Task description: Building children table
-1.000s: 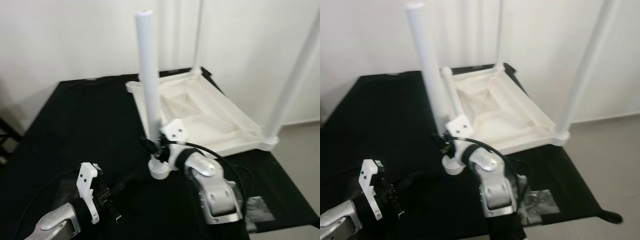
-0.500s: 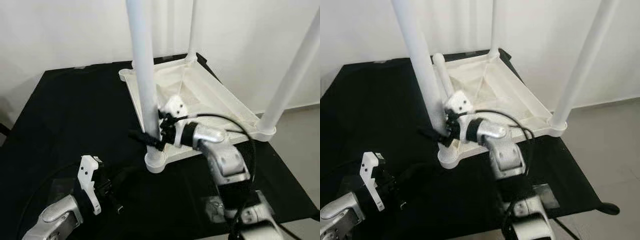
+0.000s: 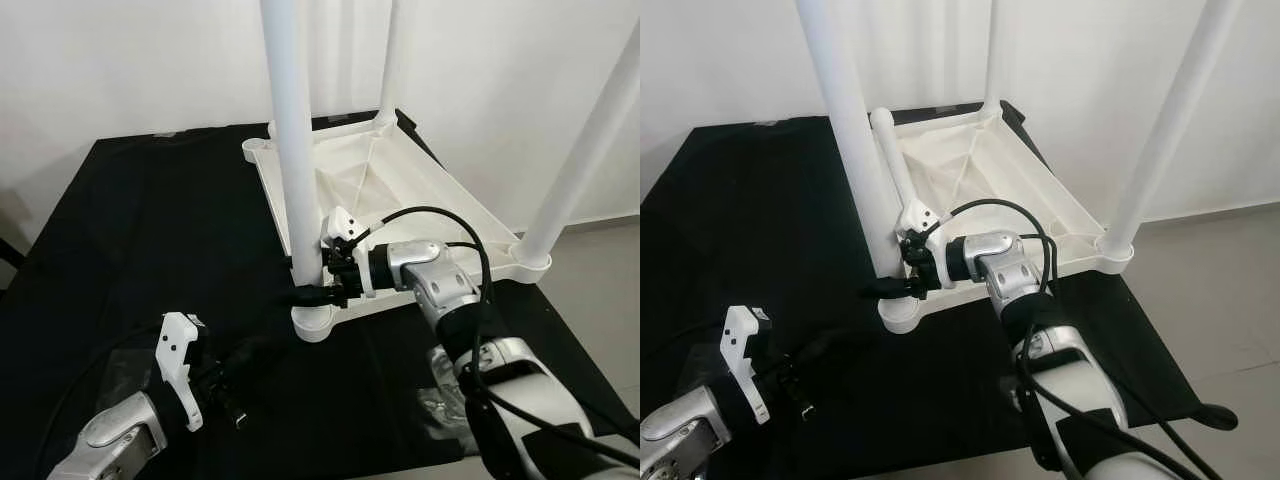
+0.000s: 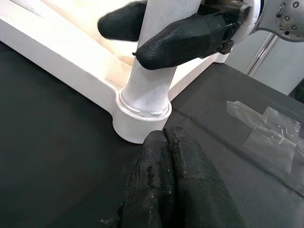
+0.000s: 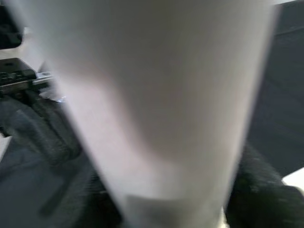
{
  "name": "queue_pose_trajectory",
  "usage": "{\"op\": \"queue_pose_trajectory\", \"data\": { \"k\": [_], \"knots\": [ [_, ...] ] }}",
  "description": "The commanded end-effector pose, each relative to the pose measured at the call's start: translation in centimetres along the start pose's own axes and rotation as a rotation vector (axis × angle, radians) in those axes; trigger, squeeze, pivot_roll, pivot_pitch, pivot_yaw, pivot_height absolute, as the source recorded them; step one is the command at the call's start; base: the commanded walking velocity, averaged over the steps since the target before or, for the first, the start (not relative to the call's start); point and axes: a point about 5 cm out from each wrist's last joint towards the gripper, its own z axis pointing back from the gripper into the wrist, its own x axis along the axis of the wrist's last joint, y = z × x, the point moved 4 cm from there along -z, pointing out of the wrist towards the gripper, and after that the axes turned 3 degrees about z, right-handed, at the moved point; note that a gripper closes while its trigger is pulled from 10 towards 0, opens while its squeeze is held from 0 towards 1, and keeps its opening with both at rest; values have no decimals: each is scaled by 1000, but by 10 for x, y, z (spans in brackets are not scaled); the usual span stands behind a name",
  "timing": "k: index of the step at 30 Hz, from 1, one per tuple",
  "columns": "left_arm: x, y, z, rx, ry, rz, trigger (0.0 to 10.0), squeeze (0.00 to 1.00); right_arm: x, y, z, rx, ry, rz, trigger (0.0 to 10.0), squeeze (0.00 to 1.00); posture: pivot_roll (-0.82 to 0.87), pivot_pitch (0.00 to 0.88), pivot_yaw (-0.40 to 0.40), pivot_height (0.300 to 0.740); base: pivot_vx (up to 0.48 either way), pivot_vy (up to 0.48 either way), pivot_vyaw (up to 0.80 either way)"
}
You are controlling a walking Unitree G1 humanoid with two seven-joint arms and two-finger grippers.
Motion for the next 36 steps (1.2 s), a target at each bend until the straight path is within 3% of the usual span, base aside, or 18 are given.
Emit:
{"op": "queue_pose_trajectory", "data": {
  "k": [1,5,10,11,13,14,15,17,21,27,28,29,30,32,35,36],
  "knots": [
    [-5,0,2,9,10,13,10000,0,2,2,-1,27,-26,-15,0,0,40,52,6,740,0,0,0],
    [-5,-1,1,7,8,13,10000,0,-12,4,4,33,-27,-23,0,0,27,57,4,740,0,0,0],
    [-4,0,2,8,4,11,10000,0,-33,15,5,-73,-30,-48,0,0,16,65,-6,740,0,0,0],
    [-3,0,3,9,3,9,10000,0,-46,15,-6,-325,17,-74,0,0,14,75,-16,740,0,0,0],
    [-3,0,3,9,3,9,10000,0,-46,15,-6,-325,17,-74,0,0,14,75,-16,740,0,0,0],
    [-2,0,4,11,1,7,10000,0,-59,36,-14,-512,63,-131,0,0,2,88,-6,740,0,0,0],
    [-2,2,5,12,5,5,10000,0,-51,48,-14,-639,67,-66,0,0,-26,83,19,740,0,0,0],
    [-2,3,5,12,8,3,10000,0,-42,56,-13,-703,53,-14,0,0,-26,83,19,740,0,0,0],
    [-2,5,3,-4,19,6,10000,0,-47,40,-12,-737,45,-104,0,0,-24,64,8,740,0,0,0],
    [-2,7,4,22,6,0,10000,0,-49,43,-14,-733,69,-97,0,0,-22,60,11,740,0,0,0],
    [-2,8,4,25,5,-1,10000,0,-48,43,-12,-755,65,-119,10000,0,-23,56,10,740,0,0,0],
    [-2,8,4,25,5,-1,10000,0,-48,43,-12,-755,65,-119,10000,0,-23,56,10,740,0,0,0],
    [-2,10,4,33,1,1,10000,0,-42,41,-9,-758,12,-151,10000,1000,-30,46,16,740,0,0,0],
    [-2,10,4,33,1,1,10000,0,-42,41,-9,-758,12,-151,10000,1000,-30,46,16,740,0,0,0],
    [4,22,8,131,-48,-12,10000,0,-42,31,18,-882,-9,-126,10000,1000,-47,42,26,740,0,0,0],
    [4,22,8,131,-48,-12,10000,0,-42,31,18,-882,-9,-126,10000,1000,-47,42,26,740,0,0,0]
  ]
}}
